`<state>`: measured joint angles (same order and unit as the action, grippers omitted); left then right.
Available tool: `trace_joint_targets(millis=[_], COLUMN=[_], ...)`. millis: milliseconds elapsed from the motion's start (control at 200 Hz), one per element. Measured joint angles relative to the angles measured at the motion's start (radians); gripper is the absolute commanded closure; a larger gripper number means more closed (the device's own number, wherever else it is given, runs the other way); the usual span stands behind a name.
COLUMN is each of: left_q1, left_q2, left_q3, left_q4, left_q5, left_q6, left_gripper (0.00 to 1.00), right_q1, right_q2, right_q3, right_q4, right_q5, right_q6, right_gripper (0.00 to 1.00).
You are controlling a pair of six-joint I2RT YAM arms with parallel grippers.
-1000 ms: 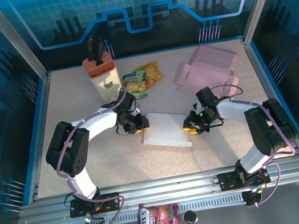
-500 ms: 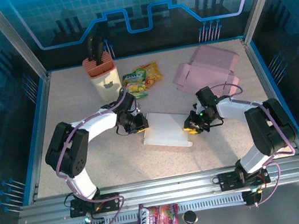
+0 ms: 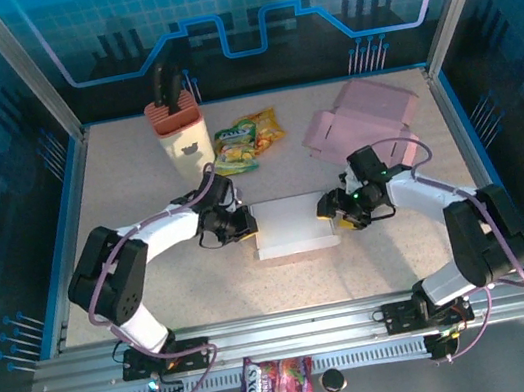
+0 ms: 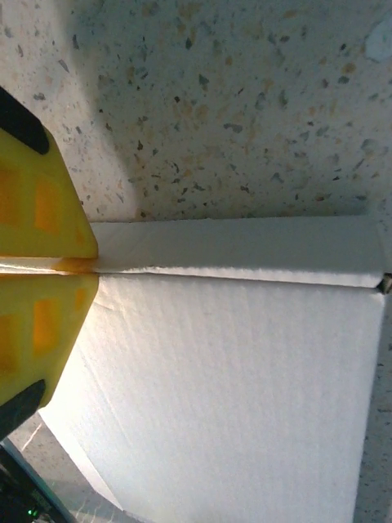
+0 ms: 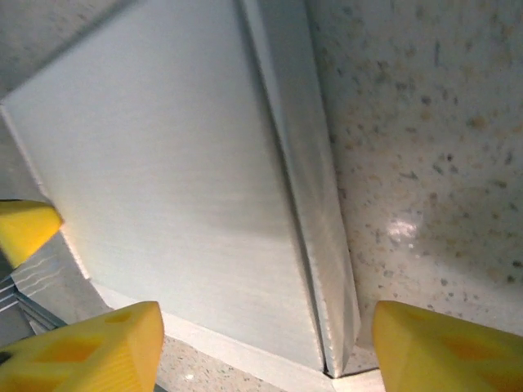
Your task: Fold the paper box
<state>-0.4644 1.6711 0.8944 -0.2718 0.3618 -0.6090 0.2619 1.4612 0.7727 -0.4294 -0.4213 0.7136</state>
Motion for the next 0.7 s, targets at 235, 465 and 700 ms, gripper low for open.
trace_joint_targets(millis=[235, 465, 700], left_q1=[0.027, 0.037, 0.063], left_q2=[-0.016, -0.017, -0.031], left_q3=[-0.049, -0.063, -0.103], left_q4=[0.071, 0.090, 0.132], left_q5=[0.044, 0.062, 0.087], left_q6=[-0.039, -0.045, -0.043], left_gripper=[0.92, 0.93, 0.95], right_q1=[-0.053, -0.077, -0.088], right_q2=[0.008, 0.065, 0.151], right_q3=[0.000, 0.000, 0.040], right_q4=[0.023, 0.058, 0.055], right_q5=[-0.060, -0.127, -0.196], right_q6=[-0.070, -0.122, -0.190], right_gripper=[0.26, 0.26, 0.26])
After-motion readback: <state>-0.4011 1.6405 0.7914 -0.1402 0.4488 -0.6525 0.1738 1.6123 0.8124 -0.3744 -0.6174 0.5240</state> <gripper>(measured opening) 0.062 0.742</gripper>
